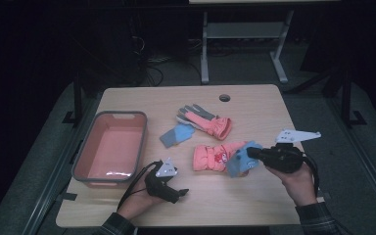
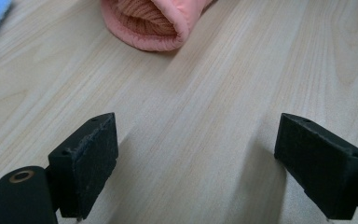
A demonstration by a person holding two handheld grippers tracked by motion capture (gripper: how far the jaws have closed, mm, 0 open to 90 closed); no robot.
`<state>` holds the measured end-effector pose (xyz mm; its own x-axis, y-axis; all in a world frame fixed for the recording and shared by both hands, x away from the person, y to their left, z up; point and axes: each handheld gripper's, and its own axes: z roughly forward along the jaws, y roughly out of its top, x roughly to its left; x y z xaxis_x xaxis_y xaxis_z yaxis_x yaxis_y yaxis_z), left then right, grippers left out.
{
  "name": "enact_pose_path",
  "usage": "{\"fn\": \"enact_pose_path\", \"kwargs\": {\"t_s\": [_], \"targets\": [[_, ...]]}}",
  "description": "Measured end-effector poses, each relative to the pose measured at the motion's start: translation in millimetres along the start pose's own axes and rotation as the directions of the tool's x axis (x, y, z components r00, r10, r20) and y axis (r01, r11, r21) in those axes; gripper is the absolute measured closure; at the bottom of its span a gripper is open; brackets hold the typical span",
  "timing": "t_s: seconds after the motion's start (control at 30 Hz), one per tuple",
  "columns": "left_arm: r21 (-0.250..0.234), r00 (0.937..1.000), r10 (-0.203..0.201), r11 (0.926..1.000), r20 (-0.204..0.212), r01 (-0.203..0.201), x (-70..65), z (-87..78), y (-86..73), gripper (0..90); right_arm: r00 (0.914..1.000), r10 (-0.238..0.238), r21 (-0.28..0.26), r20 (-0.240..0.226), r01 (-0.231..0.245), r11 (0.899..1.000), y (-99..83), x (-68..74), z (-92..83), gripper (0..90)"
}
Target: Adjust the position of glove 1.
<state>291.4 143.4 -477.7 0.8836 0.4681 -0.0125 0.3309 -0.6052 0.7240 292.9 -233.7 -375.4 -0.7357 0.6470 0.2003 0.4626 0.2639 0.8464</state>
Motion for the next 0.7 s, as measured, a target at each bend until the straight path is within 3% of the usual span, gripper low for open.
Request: {"fn": "enact_pose_path", "kwargs": {"t_s": [0.13,0.4,0.6,0.7], "targets": [[-0.001,1.0000,0.001,1.0000,-0.001,-0.001,0.0,0.1,0.0,12.6,0.9976,-0.028,0.040,-0.064,0.031,0.999,-5.7,20.6,14.9,87.9],[0.002,1.0000,0.006,1.0000,-0.001,-0.006,0.3,-0.1,-0.1,12.6,0.9878,-0.048,0.117,-0.149,0.065,0.991,-17.5,42.5,40.0,87.9],[-0.003,1.0000,0.001,1.0000,-0.002,-0.001,-0.2,0.2,-0.1,12.6,0.9829,-0.069,0.174,-0.170,0.099,0.980,-27.4,51.3,56.7,87.9],[-0.001,1.0000,0.002,1.0000,-0.001,-0.002,0.0,0.1,-0.1,12.6,0.9855,-0.069,0.214,-0.155,0.102,0.971,-34.4,51.3,66.3,86.8]]}}
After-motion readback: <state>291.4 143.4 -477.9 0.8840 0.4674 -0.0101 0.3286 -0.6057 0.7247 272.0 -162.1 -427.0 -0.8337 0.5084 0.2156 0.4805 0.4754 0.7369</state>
